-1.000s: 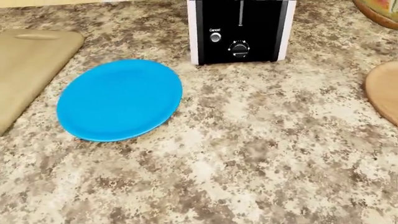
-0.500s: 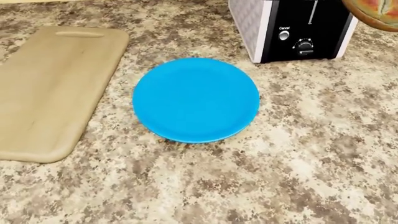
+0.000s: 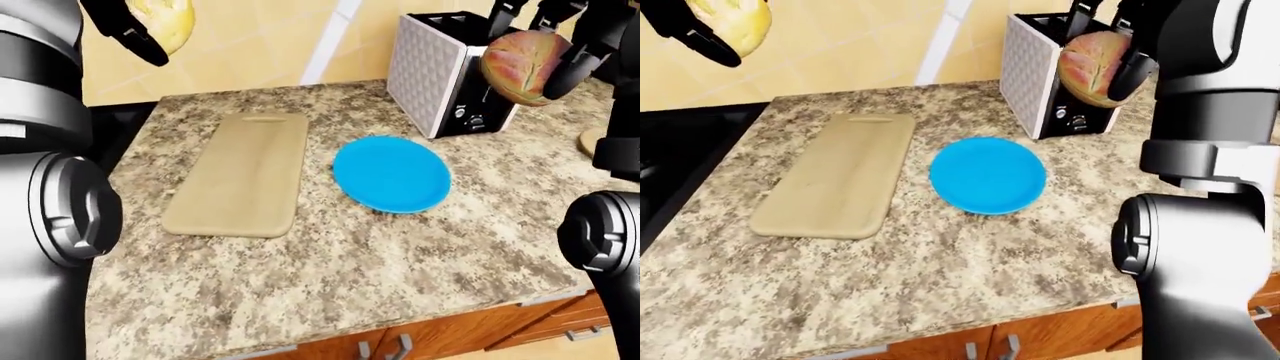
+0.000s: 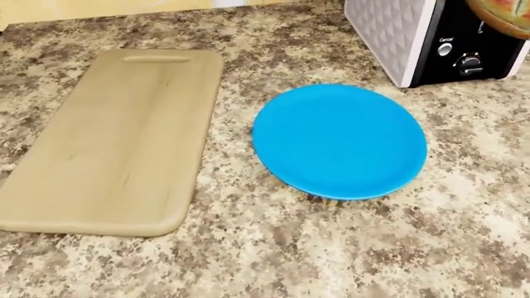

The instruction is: Place all breads on the cutting board.

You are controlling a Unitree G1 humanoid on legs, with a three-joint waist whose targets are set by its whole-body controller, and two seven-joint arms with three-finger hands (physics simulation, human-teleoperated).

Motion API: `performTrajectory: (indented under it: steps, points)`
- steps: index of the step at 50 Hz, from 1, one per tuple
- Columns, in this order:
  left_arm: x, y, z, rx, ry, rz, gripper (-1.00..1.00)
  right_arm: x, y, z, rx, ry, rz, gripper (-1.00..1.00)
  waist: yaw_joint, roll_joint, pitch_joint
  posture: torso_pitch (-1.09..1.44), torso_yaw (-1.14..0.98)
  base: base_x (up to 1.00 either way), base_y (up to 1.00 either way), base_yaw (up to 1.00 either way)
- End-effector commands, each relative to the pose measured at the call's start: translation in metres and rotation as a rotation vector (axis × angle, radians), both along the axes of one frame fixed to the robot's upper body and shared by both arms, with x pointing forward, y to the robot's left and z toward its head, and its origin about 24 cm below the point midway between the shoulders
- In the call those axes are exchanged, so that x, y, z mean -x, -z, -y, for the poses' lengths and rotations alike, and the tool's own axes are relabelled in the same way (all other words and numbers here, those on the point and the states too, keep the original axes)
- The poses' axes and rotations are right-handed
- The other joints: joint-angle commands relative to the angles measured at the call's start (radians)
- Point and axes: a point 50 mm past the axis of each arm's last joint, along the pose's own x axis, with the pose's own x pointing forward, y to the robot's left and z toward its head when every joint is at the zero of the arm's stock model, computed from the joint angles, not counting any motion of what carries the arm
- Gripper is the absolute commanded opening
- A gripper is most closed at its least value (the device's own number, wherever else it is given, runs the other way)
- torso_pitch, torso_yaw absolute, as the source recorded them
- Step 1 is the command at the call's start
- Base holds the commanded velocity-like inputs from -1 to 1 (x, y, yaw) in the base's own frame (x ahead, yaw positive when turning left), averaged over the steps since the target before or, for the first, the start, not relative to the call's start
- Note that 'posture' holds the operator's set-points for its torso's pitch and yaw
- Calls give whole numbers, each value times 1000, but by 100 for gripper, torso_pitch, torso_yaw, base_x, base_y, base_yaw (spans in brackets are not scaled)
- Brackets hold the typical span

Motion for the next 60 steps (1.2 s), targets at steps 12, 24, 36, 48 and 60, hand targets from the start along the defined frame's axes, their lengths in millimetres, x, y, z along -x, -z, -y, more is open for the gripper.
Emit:
performTrajectory:
  steps: [12, 24, 36, 48, 60]
  points:
    - [11, -24, -2, -11, -6, 100, -100, 5, -12, -6, 17, -18, 68, -100, 4, 39, -39, 0, 0, 0, 1, 0]
    - [11, -23, -3, -14, -12, 97, -100, 5, -11, -6, 14, -19, 64, -100, 17, 24, -67, 0, 0, 0, 18, 0]
    - [12, -25, -3, -13, -13, 98, -100, 5, -9, -6, 12, -26, 57, -100, 19, 67, -25, 0, 0, 0, 15, 0]
    - [14, -29, -1, 0, 0, 108, -100, 1, -16, -17, 14, -48, 71, -100, 15, 23, -3, 0, 0, 0, 0, 0]
    - [14, -27, -3, -6, -9, 102, -100, 2, -27, -20, 14, -57, 135, -100, 4, 42, -11, 0, 0, 0, 0, 0]
